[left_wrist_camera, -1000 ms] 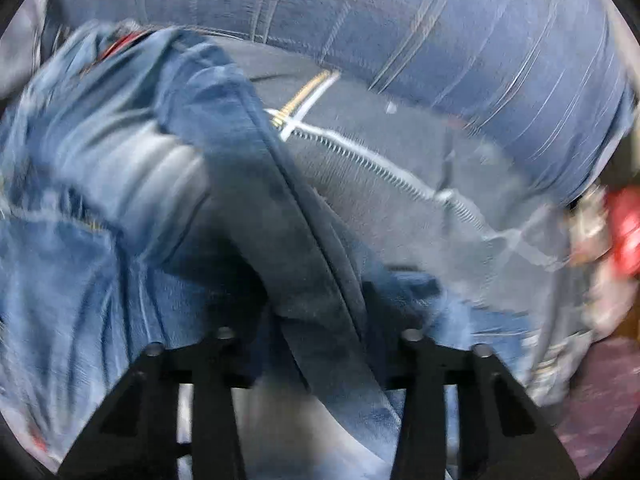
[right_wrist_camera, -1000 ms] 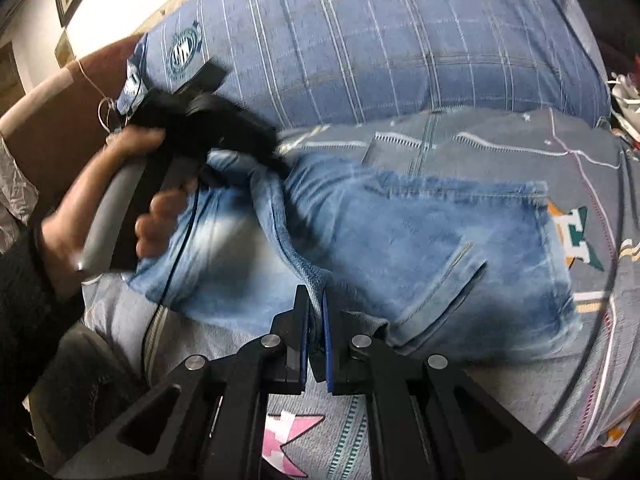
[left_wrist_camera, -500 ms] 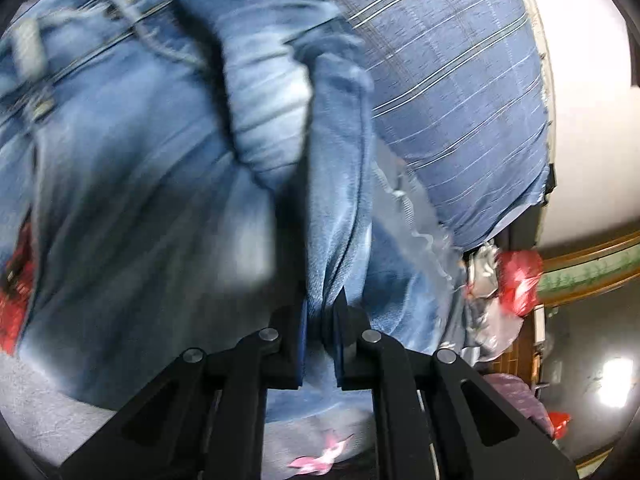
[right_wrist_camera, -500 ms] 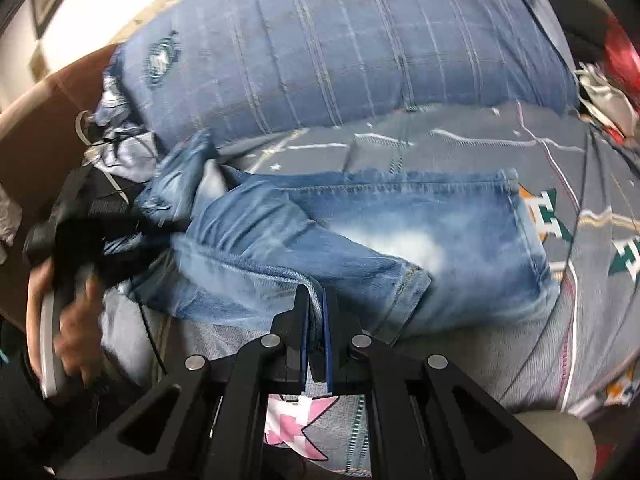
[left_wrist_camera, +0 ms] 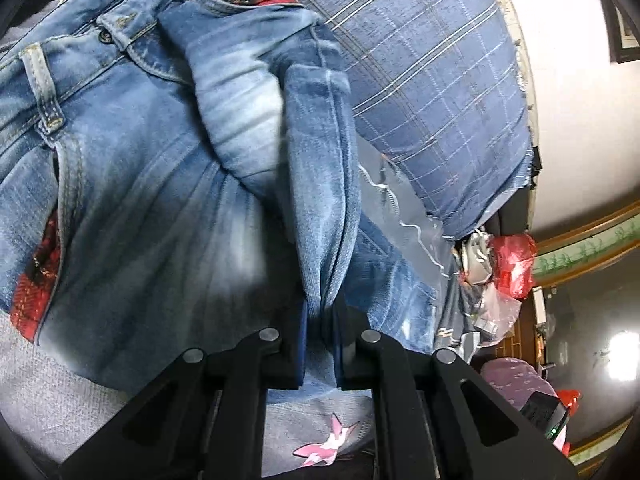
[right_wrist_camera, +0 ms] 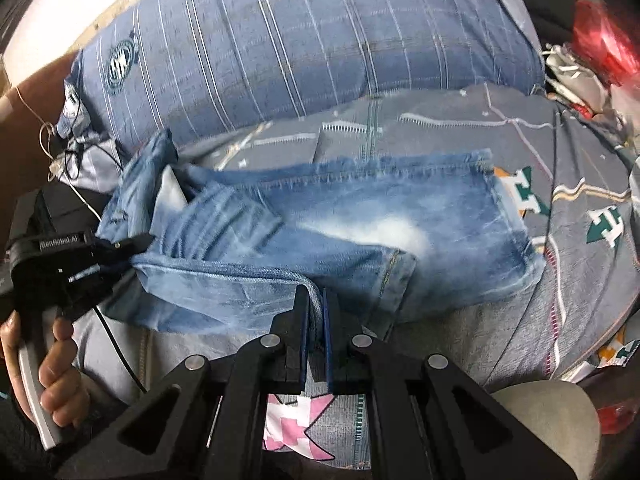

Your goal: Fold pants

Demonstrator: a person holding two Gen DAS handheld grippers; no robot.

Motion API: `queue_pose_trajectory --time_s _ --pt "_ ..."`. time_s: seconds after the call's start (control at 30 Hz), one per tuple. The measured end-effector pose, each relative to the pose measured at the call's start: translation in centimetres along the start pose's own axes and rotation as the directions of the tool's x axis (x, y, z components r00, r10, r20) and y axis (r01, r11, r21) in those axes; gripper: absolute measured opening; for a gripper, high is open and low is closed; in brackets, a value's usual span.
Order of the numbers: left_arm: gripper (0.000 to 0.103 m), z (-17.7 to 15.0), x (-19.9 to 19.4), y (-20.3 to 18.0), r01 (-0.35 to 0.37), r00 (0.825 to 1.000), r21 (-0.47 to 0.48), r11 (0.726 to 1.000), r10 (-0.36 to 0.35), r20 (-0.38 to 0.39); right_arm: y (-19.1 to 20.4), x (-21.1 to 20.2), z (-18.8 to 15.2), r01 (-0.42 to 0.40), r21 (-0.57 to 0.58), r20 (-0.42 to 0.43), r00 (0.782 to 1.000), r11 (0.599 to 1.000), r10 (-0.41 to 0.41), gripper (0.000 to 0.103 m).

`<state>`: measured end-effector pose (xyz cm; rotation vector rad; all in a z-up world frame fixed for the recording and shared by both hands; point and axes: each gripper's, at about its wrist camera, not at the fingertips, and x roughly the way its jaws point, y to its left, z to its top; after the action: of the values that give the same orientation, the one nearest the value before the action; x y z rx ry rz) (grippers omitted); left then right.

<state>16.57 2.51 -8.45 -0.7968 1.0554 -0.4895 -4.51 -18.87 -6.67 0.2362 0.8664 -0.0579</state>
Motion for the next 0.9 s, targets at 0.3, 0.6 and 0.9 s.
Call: queue_pose_trajectory --time_s 0.3,0.6,0.9 --pt "0.011 0.2 0.3 0.5 -0.003 1.0 -0.029 1.0 0.003 -0.018 -0.1 0.3 0.0 -0.013 0.02 -0.007 1.0 1.0 0.013 0.005" --pt "0.011 0.4 -1.3 0.0 0.088 0.996 -0.052 0.995 -0.086 0.036 -1.5 -0.5 1.8 -0.136 0.128 0.048 0.99 0.982 0.131 0.005" --pt "0.01 2.3 -0.8 -2.3 0.096 0.995 -0.062 0.993 -0.094 0.04 -1.5 -0.8 6.2 -0.182 0.024 0.073 0.981 0.983 0.18 0.005"
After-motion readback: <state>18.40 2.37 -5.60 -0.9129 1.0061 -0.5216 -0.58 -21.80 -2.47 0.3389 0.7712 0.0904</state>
